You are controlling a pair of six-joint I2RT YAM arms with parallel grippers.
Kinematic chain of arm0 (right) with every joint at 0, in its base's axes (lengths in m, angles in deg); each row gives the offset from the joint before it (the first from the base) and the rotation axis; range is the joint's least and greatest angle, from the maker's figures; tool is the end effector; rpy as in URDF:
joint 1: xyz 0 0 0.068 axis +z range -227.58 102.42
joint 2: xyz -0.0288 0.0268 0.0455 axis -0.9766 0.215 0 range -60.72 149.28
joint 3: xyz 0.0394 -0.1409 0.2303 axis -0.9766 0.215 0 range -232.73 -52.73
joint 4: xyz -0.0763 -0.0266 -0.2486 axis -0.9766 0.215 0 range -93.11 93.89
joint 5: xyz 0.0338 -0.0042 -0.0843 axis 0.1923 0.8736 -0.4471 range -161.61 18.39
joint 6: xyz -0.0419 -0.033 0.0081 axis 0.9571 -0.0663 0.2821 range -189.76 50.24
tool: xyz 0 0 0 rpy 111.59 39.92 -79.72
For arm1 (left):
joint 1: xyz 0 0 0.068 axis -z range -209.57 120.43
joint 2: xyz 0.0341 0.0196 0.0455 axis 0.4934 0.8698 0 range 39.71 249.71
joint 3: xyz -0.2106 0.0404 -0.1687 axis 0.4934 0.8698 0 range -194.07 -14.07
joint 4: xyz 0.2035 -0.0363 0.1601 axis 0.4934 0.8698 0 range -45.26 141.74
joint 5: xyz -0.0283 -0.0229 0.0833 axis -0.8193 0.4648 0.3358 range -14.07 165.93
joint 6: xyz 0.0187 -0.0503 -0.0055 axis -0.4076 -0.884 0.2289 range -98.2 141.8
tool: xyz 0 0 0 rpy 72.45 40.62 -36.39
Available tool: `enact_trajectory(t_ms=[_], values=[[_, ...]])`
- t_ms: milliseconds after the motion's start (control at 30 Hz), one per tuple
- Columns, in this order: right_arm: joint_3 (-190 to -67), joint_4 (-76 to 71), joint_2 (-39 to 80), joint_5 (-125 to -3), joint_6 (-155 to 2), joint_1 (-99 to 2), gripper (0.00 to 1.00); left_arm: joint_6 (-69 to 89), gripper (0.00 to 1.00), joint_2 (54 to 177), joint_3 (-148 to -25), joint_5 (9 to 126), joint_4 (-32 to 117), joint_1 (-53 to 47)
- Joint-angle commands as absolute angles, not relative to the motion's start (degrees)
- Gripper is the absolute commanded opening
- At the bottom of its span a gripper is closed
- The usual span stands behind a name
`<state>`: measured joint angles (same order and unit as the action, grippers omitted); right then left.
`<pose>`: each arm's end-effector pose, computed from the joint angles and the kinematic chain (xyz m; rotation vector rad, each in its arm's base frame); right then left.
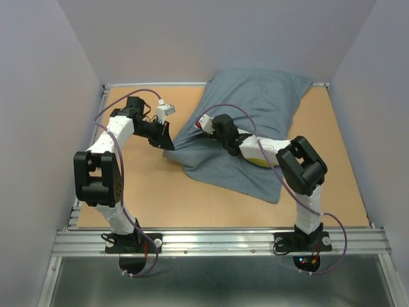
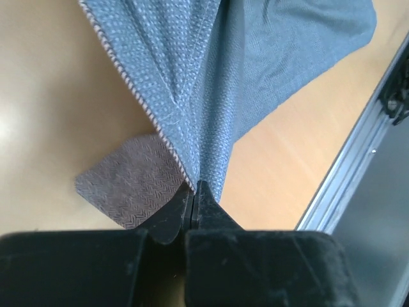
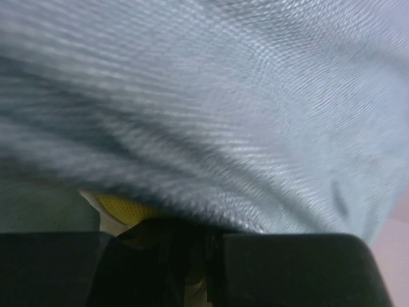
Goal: Put the pillow into the pillowcase
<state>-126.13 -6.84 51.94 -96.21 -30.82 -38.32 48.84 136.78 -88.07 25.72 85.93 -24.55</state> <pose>0.3469 0.2645 0.1868 -1.1688 1.8207 -0.4657 0.3397 -0.0572 0.2476 0.8985 2.2083 -0.9869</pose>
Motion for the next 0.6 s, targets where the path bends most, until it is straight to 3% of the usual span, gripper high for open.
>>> enact_trajectory(t_ms=[0, 133, 233, 267, 333, 367, 467, 567], values=[[-129.0, -32.7, 54.8, -109.0, -16.3, -44.4, 0.08, 59.5, 0.00, 135.2, -92.4, 29.1, 104.8, -27.8], [-131.2, -32.6, 58.4, -110.8, -19.6, -45.3, 0.08, 62.9, 0.00, 136.3, -94.2, 32.2, 108.9, -28.9], [-127.9, -25.6, 57.4, -105.9, -25.4, -42.8, 0.18, 64.2, 0.00, 136.6, -92.8, 32.3, 108.7, -29.0], [-126.9, -19.0, 55.0, -101.0, -27.4, -40.8, 0.41, 64.1, 0.00, 136.7, -92.0, 31.5, 107.9, -29.0], [-129.1, 0.2, 51.8, -92.2, -36.9, -38.7, 0.58, 63.0, 0.00, 137.3, -91.2, 29.8, 105.7, -29.0], [-131.7, 5.6, 48.0, -83.0, -39.6, -38.2, 0.78, 62.1, 0.00, 137.7, -90.5, 27.2, 104.9, -29.1], [-132.9, 18.8, 40.0, -66.9, -46.4, -37.2, 0.95, 58.0, 0.00, 139.5, -89.9, 22.6, 99.9, -29.0], [-132.8, 28.7, 34.6, -56.9, -48.2, -37.2, 1.00, 54.0, 0.00, 140.9, -89.2, 21.7, 92.8, -29.0]])
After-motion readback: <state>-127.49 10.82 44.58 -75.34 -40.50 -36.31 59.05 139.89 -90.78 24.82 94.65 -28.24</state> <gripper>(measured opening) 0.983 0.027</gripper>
